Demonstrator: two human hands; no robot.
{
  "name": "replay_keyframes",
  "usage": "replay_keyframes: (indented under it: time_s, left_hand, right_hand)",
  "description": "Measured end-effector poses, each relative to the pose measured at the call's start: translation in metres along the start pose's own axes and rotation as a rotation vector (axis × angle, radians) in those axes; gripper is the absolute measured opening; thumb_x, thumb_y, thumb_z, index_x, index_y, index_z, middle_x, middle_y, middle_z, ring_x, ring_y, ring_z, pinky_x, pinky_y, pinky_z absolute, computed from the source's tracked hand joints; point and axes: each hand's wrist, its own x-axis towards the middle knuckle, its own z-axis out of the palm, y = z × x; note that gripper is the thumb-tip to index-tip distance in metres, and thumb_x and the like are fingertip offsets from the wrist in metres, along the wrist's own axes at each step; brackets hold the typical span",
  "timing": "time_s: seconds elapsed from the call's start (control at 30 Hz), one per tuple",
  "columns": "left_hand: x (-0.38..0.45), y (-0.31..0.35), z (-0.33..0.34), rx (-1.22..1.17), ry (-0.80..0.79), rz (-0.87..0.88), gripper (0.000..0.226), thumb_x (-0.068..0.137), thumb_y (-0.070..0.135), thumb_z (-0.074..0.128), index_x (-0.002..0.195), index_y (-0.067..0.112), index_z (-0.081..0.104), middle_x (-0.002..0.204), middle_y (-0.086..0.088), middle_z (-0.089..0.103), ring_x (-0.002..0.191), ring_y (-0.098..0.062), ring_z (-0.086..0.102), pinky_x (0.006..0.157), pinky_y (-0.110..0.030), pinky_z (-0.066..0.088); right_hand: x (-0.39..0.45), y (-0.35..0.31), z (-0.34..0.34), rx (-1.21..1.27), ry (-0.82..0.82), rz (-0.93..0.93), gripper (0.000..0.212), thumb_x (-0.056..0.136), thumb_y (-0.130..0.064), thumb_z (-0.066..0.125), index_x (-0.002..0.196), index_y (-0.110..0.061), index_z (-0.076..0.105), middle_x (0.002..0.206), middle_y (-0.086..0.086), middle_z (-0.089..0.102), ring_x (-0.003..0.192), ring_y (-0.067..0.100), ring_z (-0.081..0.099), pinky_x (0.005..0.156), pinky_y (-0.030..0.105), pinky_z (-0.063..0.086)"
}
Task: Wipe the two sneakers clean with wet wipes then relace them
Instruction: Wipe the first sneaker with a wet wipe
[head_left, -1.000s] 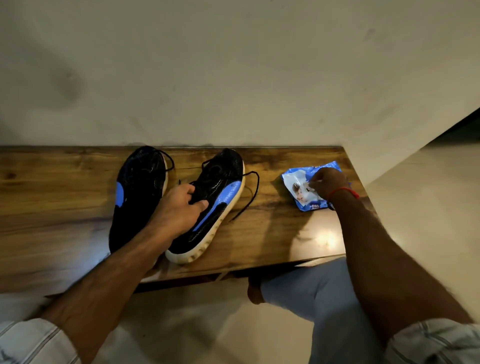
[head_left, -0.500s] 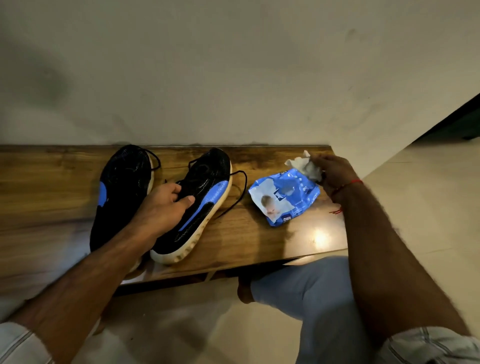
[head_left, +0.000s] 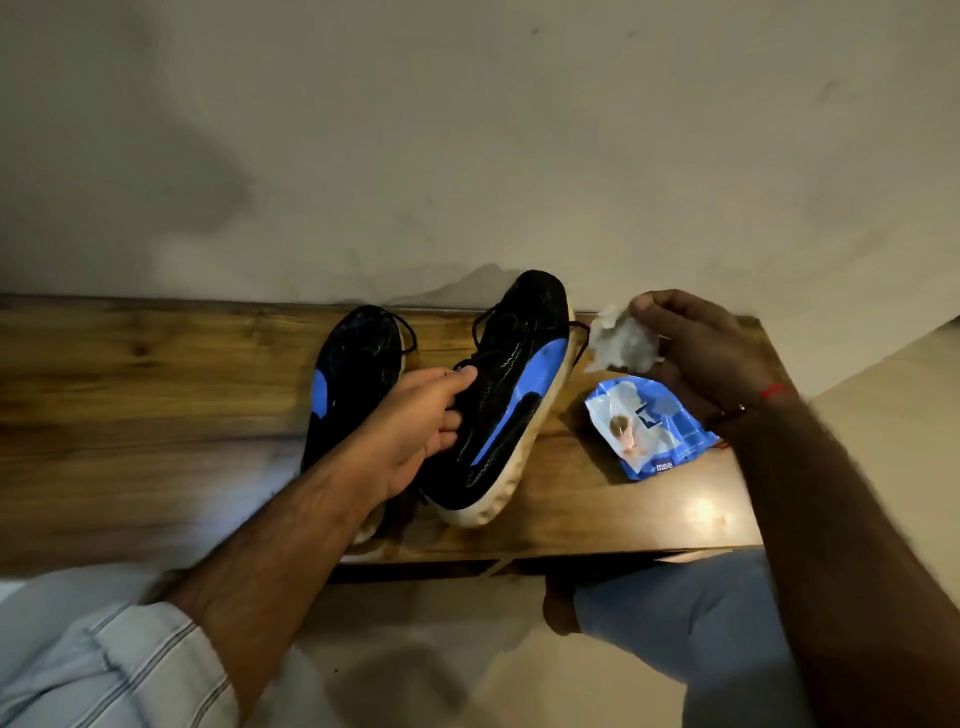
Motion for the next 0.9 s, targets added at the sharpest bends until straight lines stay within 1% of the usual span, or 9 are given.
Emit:
replay_keyframes:
  time_s: [0.07, 0.17, 0.3, 0.4, 0.5, 0.6, 0.67, 0.73, 0.9]
  left_hand:
    - [0.000, 0.000, 0.000, -0.036, -0.022, -0.010, 0.034, 0.105, 0.026, 0.053, 0.128, 0.003, 0.062, 0.117, -0.014, 0.074, 0.111, -0.035, 0.069, 0.099, -0.047, 0.053]
    - [-0.002, -0.001, -0.001, -0.096, -0.057, -0.045, 0.033, 0.107, 0.029, 0.047, 0.129, 0.010, 0.063, 0.120, -0.011, 0.074, 0.095, -0.026, 0.073, 0.077, -0.035, 0.059]
    - [-0.003, -0.005, -0.004, -0.160, -0.050, -0.042, 0.030, 0.107, 0.035, 0.047, 0.120, 0.016, 0.066, 0.109, -0.008, 0.076, 0.094, -0.023, 0.073, 0.076, -0.037, 0.060]
    - [-0.001, -0.008, -0.007, -0.207, -0.039, -0.034, 0.027, 0.107, 0.029, 0.048, 0.121, 0.013, 0.065, 0.106, -0.008, 0.075, 0.087, -0.020, 0.072, 0.069, -0.035, 0.059]
    - [0.000, -0.009, -0.007, -0.224, -0.050, -0.042, 0.029, 0.108, 0.027, 0.046, 0.125, 0.013, 0.065, 0.113, -0.011, 0.074, 0.093, -0.022, 0.070, 0.073, -0.037, 0.059]
    - [-0.001, -0.007, -0.004, -0.206, -0.049, -0.027, 0.029, 0.109, 0.027, 0.044, 0.123, 0.014, 0.066, 0.112, -0.012, 0.074, 0.099, -0.024, 0.070, 0.083, -0.040, 0.057]
    - [0.000, -0.005, -0.004, -0.196, -0.042, -0.004, 0.031, 0.109, 0.027, 0.043, 0.127, 0.013, 0.064, 0.119, -0.014, 0.072, 0.102, -0.024, 0.069, 0.087, -0.040, 0.055]
    - [0.001, -0.003, -0.007, -0.191, -0.036, 0.008, 0.031, 0.109, 0.027, 0.044, 0.127, 0.012, 0.063, 0.124, -0.014, 0.071, 0.104, -0.024, 0.069, 0.086, -0.039, 0.054]
    - [-0.002, 0.000, -0.014, -0.169, -0.061, 0.004, 0.029, 0.109, 0.027, 0.043, 0.126, 0.015, 0.064, 0.122, -0.010, 0.073, 0.117, -0.026, 0.068, 0.098, -0.043, 0.052]
  right_hand:
    - [-0.008, 0.005, 0.017, 0.106, 0.015, -0.047, 0.011, 0.098, -0.008, 0.055, 0.089, -0.009, 0.061, 0.077, 0.004, 0.063, 0.066, 0.011, 0.063, 0.061, 0.025, 0.056]
    - [-0.015, 0.021, 0.037, 0.025, 0.108, -0.185, 0.003, 0.097, -0.009, 0.058, 0.097, -0.007, 0.062, 0.074, -0.002, 0.067, 0.069, 0.011, 0.064, 0.067, 0.027, 0.055]
    - [-0.007, 0.028, 0.048, -0.041, 0.149, -0.242, 0.022, 0.096, -0.014, 0.063, 0.113, -0.002, 0.067, 0.086, 0.007, 0.071, 0.085, 0.021, 0.066, 0.083, 0.041, 0.056]
    - [-0.007, 0.031, 0.048, -0.252, 0.210, -0.434, 0.018, 0.097, -0.018, 0.062, 0.104, -0.004, 0.072, 0.085, 0.000, 0.072, 0.081, 0.012, 0.066, 0.078, 0.036, 0.055]
    - [-0.017, 0.044, 0.054, -0.732, 0.018, -0.721, 0.016, 0.097, -0.022, 0.061, 0.103, -0.013, 0.073, 0.093, 0.000, 0.075, 0.085, 0.014, 0.071, 0.080, 0.036, 0.056]
    - [-0.024, 0.071, 0.071, -1.081, -0.264, -0.886, 0.028, 0.097, -0.018, 0.050, 0.114, -0.005, 0.069, 0.121, 0.009, 0.070, 0.115, 0.022, 0.065, 0.110, 0.041, 0.040]
    - [-0.028, 0.082, 0.079, -1.107, -0.337, -0.884, 0.030, 0.097, -0.009, 0.051, 0.122, -0.002, 0.065, 0.131, 0.011, 0.065, 0.123, 0.023, 0.060, 0.115, 0.038, 0.032]
    - [-0.034, 0.085, 0.080, -1.103, -0.367, -0.845, 0.037, 0.094, 0.003, 0.057, 0.130, -0.004, 0.061, 0.139, 0.010, 0.058, 0.129, 0.021, 0.055, 0.116, 0.037, 0.034]
    - [-0.034, 0.083, 0.072, -1.156, -0.412, -0.961, 0.057, 0.081, 0.022, 0.060, 0.133, -0.001, 0.057, 0.141, 0.014, 0.057, 0.133, 0.024, 0.052, 0.115, 0.049, 0.035]
